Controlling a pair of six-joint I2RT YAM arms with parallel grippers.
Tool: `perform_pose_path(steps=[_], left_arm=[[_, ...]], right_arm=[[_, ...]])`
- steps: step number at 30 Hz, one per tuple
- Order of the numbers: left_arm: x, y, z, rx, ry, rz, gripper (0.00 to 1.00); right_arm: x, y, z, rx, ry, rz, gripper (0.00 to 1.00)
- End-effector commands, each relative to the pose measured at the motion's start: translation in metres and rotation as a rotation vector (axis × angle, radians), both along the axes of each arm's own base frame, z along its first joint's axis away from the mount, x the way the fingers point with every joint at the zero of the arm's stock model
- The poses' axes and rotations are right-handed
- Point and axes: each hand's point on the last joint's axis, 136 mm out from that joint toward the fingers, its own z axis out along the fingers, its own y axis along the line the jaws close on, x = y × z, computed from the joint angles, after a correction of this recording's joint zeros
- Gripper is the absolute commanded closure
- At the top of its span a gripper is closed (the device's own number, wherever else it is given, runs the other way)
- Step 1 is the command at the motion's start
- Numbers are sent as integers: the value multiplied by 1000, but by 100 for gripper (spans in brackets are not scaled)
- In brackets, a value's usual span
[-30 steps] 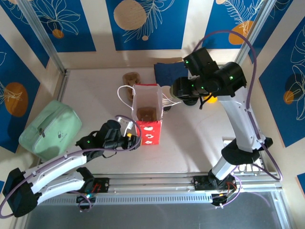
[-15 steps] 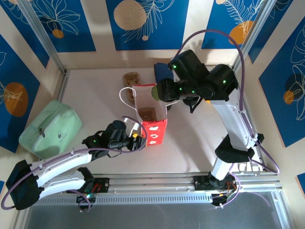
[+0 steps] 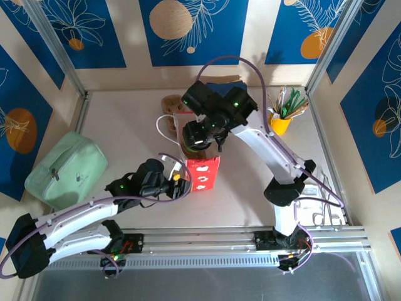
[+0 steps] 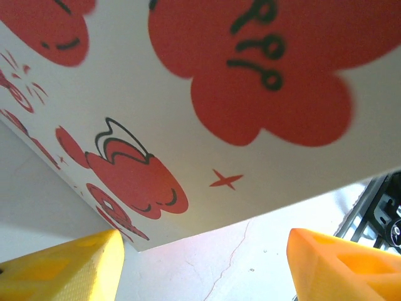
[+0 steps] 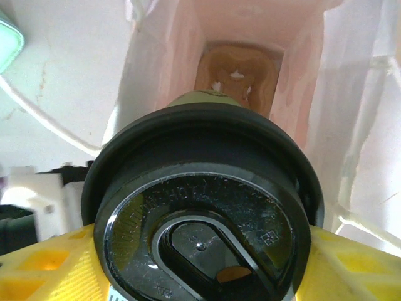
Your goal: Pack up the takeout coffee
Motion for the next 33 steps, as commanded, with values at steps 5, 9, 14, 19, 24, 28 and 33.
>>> perform_pose_path(steps=[5,9,14,19,24,28,33], left_arm=[[-3,12,13,14,-73,0,30],[-6,10,13,10,-78,-17,30],[-7,8,14,-3,-86,-35,30],[-7,9,13,-5,-91,-31,30],[-6,8,10,-7,-92,-31,30],[-11,-2,16,-40,-93,-83,30],[-15,-14,22,-57,-109,-140,30]], right_arm=[[-17,-12,-38,-154,150,-36,34],[-13,-8,-50,-179,180,-49,34],[-10,-11,-57,-197,199,-88,34],[-9,-14,-66,-214,230,-123,35],[-10,-12,-75,-224,260,-141,35],[-10,-12,-79,-230,271,-148,35],[-8,-13,-84,-244,286,-160,35]])
